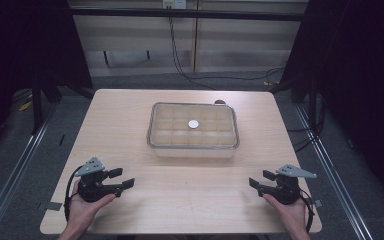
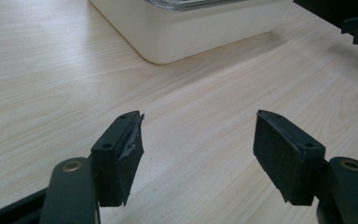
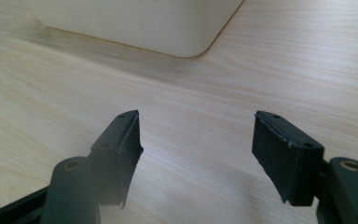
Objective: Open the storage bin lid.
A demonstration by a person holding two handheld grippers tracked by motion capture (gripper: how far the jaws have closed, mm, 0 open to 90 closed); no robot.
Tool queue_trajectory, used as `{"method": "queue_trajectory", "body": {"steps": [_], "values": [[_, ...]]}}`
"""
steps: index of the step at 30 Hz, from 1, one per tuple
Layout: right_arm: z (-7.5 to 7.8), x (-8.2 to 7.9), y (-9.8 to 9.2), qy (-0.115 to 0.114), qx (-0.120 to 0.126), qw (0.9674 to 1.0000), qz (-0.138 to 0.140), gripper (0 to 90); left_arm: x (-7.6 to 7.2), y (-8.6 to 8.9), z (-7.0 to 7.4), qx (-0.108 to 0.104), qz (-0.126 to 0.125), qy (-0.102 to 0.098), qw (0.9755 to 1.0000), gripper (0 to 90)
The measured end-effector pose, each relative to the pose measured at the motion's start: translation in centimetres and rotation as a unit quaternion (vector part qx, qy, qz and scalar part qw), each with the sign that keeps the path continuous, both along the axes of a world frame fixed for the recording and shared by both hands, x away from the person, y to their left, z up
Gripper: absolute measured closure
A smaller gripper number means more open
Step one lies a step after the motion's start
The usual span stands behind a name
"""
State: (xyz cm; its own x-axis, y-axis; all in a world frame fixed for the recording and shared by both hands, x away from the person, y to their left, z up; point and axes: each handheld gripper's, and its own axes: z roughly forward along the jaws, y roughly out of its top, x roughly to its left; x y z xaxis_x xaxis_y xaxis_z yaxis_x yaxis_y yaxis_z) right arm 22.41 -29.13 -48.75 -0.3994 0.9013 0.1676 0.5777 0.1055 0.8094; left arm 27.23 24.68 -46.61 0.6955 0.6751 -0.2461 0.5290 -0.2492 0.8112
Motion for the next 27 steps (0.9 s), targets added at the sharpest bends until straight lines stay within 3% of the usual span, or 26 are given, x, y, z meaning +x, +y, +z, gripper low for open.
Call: {"method": "queue_trajectory", "body": {"steps": [6,12,14,17,20,23,27], "values": [[0.4,-0.1,-0.1,0.001,0.02,0.9998,0.001,32.5,0.4,-0.3,0.0,0.0,0.019,-0.008,0.9998,34.2],[0.7,0.0,0.3,0.016,0.005,0.9998,0.012,35.7,0.5,-0.6,0.0,-0.005,0.012,-0.004,0.9999,34.4],[0.8,-0.2,0.5,0.001,0.008,1.0,-0.004,35.3,0.6,-0.7,0.1,-0.004,0.009,0.001,0.9999,34.3],[1.1,-0.1,0.6,0.0,0.009,1.0,-0.003,34.7,0.8,-0.8,0.2,0.002,0.004,0.002,1.0,34.3],[1.7,0.3,1.1,0.003,0.003,0.9999,0.01,31.5,1.5,-1.3,0.4,0.003,-0.001,0.007,1.0,34.1],[2.3,1.2,1.8,0.0,0.016,0.9991,0.039,31.3,2.2,-1.9,0.7,0.012,-0.011,0.006,0.9998,33.7],[2.3,2.2,2.3,0.003,0.017,0.9989,0.042,31.4,3.0,-2.4,1.2,0.023,-0.013,0.002,0.9996,32.9]]}}
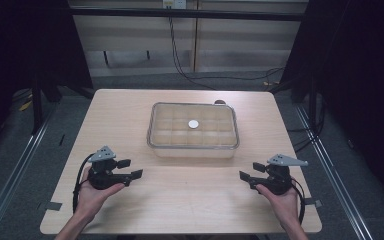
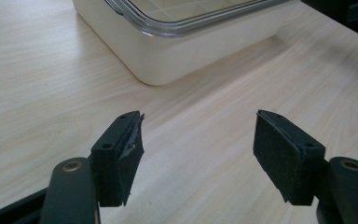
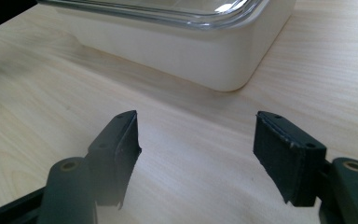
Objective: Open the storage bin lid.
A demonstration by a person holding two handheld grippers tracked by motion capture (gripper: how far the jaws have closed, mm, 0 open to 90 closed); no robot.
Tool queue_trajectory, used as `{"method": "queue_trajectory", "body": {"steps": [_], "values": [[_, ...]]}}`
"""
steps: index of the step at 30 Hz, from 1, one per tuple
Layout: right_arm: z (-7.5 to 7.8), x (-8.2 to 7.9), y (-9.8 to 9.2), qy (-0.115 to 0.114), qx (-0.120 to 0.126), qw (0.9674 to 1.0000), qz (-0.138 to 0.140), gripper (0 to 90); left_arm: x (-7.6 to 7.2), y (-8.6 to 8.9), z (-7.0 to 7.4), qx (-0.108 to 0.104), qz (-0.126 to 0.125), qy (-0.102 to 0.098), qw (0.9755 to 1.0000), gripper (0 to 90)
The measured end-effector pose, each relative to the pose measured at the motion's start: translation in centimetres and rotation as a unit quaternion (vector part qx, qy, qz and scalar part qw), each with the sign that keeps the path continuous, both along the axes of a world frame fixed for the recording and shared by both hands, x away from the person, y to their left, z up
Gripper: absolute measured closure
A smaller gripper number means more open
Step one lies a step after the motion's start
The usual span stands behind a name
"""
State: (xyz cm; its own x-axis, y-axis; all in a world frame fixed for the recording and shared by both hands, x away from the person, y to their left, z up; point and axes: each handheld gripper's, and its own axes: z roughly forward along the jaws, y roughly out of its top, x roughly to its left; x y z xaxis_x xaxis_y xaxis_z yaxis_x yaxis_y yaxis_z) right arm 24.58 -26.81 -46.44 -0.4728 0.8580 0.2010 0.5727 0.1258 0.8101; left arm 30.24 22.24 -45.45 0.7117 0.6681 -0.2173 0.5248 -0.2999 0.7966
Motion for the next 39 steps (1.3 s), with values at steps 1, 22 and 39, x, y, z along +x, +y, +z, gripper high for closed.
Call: {"method": "queue_trajectory", "body": {"steps": [1,22,39], "values": [[0.0,0.2,0.1,0.0,0.0,1.0,-0.002,31.2,0.2,-0.1,0.1,0.006,0.002,-0.002,1.0,33.1],[1.6,3.9,0.3,0.003,-0.012,0.9999,0.01,27.1,3.8,-0.8,0.7,0.021,0.015,0.013,0.9996,27.9],[3.6,8.8,0.8,0.008,-0.02,0.9997,0.009,21.5,8.3,-2.1,2.4,0.024,0.011,0.011,0.9996,16.5]]}}
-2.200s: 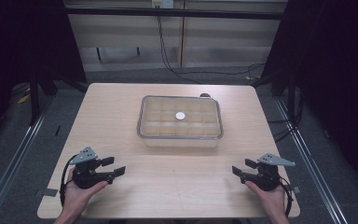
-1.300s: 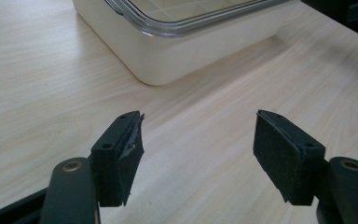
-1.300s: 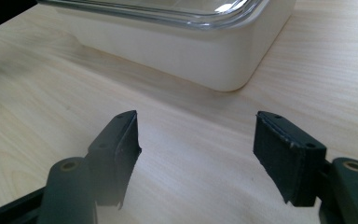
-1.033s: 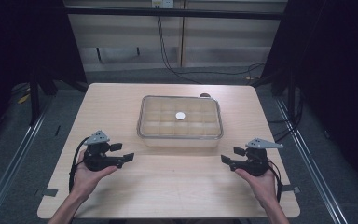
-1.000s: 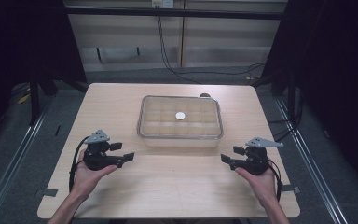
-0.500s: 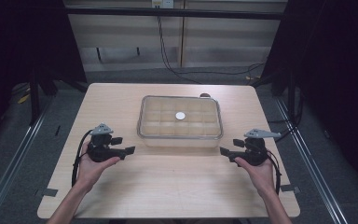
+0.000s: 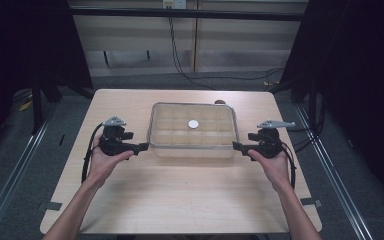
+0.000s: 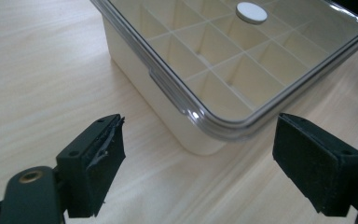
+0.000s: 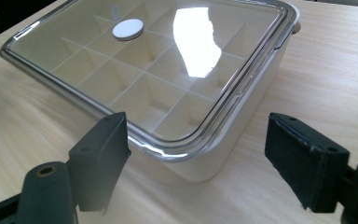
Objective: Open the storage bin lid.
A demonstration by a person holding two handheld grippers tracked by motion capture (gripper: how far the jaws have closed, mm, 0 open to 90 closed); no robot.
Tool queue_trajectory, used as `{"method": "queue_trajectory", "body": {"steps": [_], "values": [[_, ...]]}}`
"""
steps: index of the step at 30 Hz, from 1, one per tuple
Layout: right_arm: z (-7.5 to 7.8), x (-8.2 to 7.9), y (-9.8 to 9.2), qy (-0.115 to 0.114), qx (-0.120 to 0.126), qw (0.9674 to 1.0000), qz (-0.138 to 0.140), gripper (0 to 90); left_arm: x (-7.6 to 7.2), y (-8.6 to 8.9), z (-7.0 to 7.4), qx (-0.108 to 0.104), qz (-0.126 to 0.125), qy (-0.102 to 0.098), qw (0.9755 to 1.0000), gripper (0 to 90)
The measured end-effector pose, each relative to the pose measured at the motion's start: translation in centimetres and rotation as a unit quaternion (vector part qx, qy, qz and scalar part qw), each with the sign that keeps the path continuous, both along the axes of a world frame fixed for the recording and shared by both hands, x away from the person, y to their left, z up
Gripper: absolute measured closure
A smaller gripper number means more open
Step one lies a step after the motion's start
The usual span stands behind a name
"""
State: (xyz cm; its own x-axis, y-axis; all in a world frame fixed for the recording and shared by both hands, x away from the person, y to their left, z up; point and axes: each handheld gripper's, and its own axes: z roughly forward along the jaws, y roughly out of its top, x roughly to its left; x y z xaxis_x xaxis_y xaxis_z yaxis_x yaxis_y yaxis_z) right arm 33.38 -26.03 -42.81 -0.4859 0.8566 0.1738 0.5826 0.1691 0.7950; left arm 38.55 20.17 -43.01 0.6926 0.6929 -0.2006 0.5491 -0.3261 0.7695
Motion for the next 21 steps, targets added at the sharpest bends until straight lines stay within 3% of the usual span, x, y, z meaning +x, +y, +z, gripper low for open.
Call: {"method": "queue_trajectory", "body": {"steps": [9,14,15,21], "values": [[0.3,2.7,0.3,0.015,-0.001,0.9999,0.0,21.6,1.7,-1.7,0.5,0.015,-0.003,-0.002,0.9999,20.2],[-0.3,3.9,0.5,0.025,-0.003,0.9997,-0.001,20.9,2.5,-2.4,-0.3,0.021,0.0,0.016,0.9996,16.6],[-0.8,4.4,0.7,0.036,-0.003,0.9993,-0.002,20.8,2.7,-2.6,-0.7,0.028,-0.001,0.021,0.9994,16.7],[-1.4,5.2,1.2,0.046,0.001,0.9989,0.001,19.8,3.2,-3.4,-1.1,0.02,-0.007,0.03,0.9993,16.7]]}}
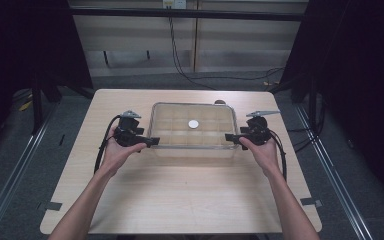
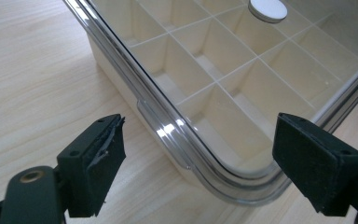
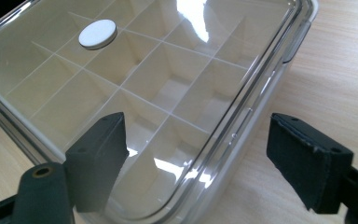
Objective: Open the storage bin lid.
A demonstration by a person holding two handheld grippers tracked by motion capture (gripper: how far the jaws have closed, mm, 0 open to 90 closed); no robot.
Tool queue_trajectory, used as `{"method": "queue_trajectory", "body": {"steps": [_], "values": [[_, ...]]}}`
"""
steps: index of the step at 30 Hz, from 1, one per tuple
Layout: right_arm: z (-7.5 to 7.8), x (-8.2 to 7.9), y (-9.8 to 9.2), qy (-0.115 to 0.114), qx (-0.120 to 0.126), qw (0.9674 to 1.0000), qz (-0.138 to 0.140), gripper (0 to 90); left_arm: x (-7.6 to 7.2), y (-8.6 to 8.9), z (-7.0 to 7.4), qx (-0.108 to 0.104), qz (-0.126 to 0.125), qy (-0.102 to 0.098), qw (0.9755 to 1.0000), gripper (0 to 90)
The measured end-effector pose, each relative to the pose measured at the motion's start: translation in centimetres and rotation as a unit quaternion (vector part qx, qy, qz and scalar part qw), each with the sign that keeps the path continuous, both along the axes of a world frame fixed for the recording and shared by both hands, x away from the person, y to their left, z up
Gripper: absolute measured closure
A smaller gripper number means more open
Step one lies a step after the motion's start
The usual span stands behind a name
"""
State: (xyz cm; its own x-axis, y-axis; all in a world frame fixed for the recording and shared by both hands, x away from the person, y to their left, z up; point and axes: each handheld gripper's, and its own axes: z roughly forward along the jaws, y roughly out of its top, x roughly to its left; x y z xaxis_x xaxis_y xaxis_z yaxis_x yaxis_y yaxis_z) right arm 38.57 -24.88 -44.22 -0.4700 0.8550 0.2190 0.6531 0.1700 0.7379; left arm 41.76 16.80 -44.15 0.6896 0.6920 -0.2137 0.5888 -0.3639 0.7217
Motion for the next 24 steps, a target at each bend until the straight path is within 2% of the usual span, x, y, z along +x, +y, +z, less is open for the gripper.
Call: {"method": "queue_trajectory", "body": {"steps": [3,7,9,13,16,20,24], "values": [[-0.2,0.5,0.2,0.002,0.005,1.0,-0.003,19.6,0.4,-0.6,-0.3,-0.012,-0.001,0.014,0.9998,16.5],[-0.4,0.8,0.4,0.005,0.008,1.0,0.002,20.1,0.4,-1.3,-0.6,-0.014,-0.007,0.016,0.9998,13.4],[-0.5,1.1,0.5,0.012,0.008,0.9999,0.0,15.4,0.6,-1.3,-0.6,-0.019,-0.01,0.018,0.9996,15.1],[-0.6,1.4,0.6,0.017,0.011,0.9998,-0.004,14.2,1.1,-1.4,-0.5,-0.011,-0.015,0.023,0.9996,16.2],[-0.7,1.6,0.7,0.018,0.012,0.9998,-0.005,13.6,1.5,-1.4,-0.6,-0.014,-0.02,0.027,0.9993,16.0],[-0.7,2.2,0.7,0.033,0.015,0.9993,-0.009,13.5,1.9,-1.7,-0.7,-0.018,-0.021,0.038,0.9989,14.2],[-1.0,2.5,0.7,0.024,0.023,0.9994,-0.009,13.5,2.1,-1.8,-0.8,-0.018,-0.019,0.038,0.9989,13.5]]}}
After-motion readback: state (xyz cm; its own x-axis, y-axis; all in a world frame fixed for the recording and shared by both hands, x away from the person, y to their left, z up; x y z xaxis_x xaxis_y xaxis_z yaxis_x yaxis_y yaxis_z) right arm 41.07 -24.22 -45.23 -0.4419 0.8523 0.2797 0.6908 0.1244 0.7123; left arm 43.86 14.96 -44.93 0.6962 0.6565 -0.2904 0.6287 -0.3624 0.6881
